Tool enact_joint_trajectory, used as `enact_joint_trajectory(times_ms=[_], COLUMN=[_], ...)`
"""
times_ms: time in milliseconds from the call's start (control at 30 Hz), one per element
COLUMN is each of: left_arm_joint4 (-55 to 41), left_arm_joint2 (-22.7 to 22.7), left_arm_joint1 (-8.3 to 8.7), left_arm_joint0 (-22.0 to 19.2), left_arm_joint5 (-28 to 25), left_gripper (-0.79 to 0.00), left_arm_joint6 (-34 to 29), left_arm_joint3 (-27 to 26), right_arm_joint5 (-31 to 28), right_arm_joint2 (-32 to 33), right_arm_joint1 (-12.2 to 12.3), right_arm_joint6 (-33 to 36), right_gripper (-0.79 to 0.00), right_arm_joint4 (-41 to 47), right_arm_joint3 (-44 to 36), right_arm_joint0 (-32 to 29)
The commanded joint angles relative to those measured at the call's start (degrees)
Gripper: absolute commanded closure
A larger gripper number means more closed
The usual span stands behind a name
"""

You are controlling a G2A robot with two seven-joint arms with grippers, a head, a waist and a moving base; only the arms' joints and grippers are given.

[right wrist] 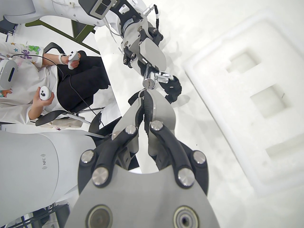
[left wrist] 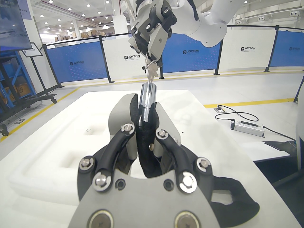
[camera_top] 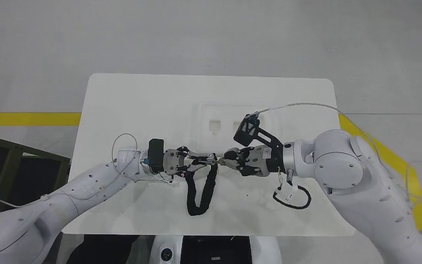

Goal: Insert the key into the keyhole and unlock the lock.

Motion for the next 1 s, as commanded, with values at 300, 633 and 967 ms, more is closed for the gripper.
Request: enact_joint_trajectory(times_ms=[300,633,967], left_arm_joint4=[0.0,0.0,0.0], left_arm_joint2=[0.0,0.0,0.0], left_arm_joint1=[0.0,0.0,0.0], left_arm_joint0=[0.0,0.0,0.0], left_arm_joint5=[0.0,0.0,0.0], left_gripper=[0.0,0.0,0.0], left_arm_joint6=[0.0,0.0,0.0], left_arm_joint3=[0.0,0.0,0.0], right_arm_joint5=[0.36,-5.05,-17.3], right_arm_joint2=[-0.9,1.82,7.86], right_arm_joint1=[-0.19,0.35,1.72], right_arm_joint6=[-0.13,-3.71,-12.46], right_gripper=[-0.329,-0.366,-0.785], right_arm_joint4=[0.41,-2.44,-12.35], right_arm_joint3=[0.31,-1.26,-3.76], right_arm_joint0=[1.06,-0.44,-7.27])
